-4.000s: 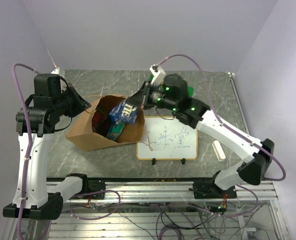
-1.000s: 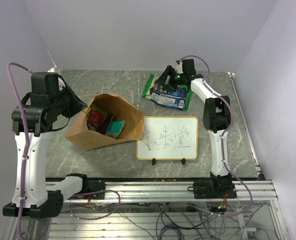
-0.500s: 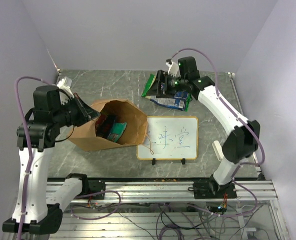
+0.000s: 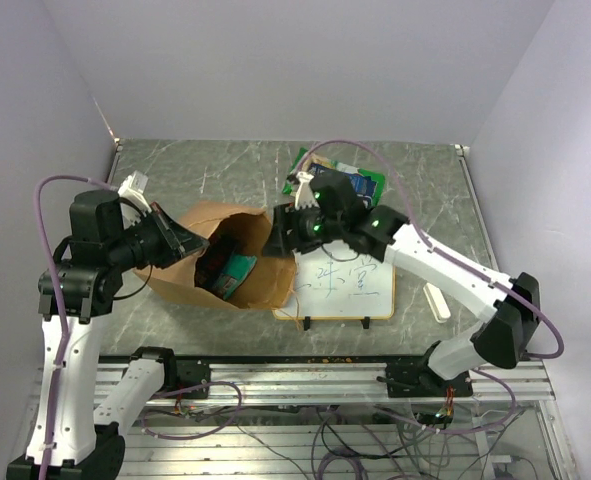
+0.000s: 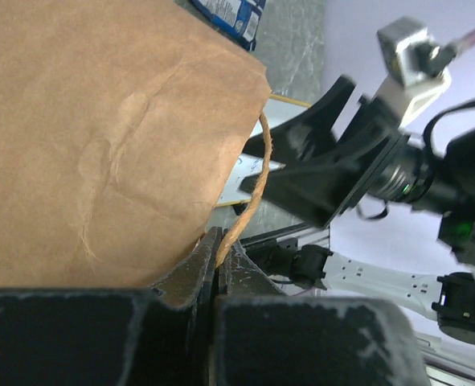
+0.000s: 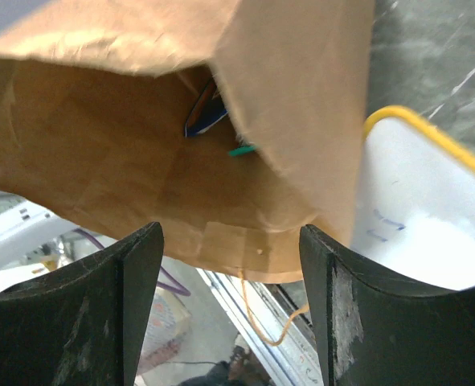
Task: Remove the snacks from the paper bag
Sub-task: Take out the snack from the paper bag.
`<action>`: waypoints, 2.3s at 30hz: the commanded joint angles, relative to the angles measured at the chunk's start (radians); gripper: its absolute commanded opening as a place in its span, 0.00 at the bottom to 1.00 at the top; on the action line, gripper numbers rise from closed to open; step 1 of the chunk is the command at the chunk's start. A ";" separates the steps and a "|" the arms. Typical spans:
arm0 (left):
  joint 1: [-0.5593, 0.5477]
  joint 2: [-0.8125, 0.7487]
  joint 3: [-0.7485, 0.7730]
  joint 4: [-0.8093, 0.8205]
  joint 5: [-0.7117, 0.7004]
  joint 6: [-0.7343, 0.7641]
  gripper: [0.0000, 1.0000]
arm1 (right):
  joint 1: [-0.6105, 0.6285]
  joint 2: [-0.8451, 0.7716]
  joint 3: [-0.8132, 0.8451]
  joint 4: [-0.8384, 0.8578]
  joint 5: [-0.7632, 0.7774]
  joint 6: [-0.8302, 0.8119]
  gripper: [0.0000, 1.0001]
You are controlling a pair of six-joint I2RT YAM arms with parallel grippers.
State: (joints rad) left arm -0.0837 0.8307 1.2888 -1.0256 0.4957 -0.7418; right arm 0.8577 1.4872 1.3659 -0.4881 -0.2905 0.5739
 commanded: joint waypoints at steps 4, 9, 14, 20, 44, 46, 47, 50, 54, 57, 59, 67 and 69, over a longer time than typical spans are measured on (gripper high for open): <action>0.010 -0.001 -0.035 0.107 -0.019 -0.103 0.07 | 0.220 -0.008 -0.127 0.325 0.410 -0.071 0.46; 0.010 0.013 -0.029 0.082 -0.046 -0.114 0.07 | 0.301 0.066 -0.135 0.427 0.394 -0.247 0.42; 0.010 0.013 0.001 0.059 -0.074 -0.059 0.07 | 0.401 0.092 -0.186 0.597 0.261 -0.394 0.40; 0.010 -0.087 -0.061 0.100 -0.061 -0.051 0.07 | 0.420 0.080 -0.317 0.825 0.061 -0.418 0.39; 0.010 -0.054 -0.095 0.214 0.102 -0.050 0.07 | 0.327 0.158 -0.344 0.702 0.683 0.342 0.48; 0.010 -0.062 -0.112 0.239 0.117 -0.040 0.07 | 0.334 0.180 -0.350 0.724 0.730 0.407 0.49; 0.010 -0.065 -0.122 0.251 0.119 -0.035 0.07 | 0.335 0.198 -0.346 0.724 0.747 0.441 0.49; 0.010 -0.061 -0.126 0.249 0.120 -0.034 0.07 | 0.335 0.254 -0.300 0.707 0.767 0.552 0.50; 0.010 -0.048 -0.126 0.232 0.152 -0.017 0.07 | 0.348 0.325 -0.218 0.613 0.823 0.653 0.50; 0.010 -0.037 -0.131 0.234 0.162 -0.009 0.07 | 0.354 0.351 -0.222 0.628 0.864 0.709 0.50; 0.010 -0.028 -0.126 0.245 0.170 -0.011 0.07 | 0.357 0.378 -0.196 0.595 0.888 0.739 0.50; 0.010 0.006 -0.082 0.228 0.182 0.019 0.07 | 0.395 0.445 -0.115 0.472 1.006 0.803 0.49; 0.010 0.009 -0.074 0.223 0.184 0.023 0.07 | 0.403 0.457 -0.104 0.469 1.021 0.802 0.49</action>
State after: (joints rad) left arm -0.0837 0.8421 1.1679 -0.8196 0.6453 -0.7506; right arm 1.2453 1.8992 1.2461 0.0547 0.6689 1.3212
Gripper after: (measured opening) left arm 0.077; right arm 0.490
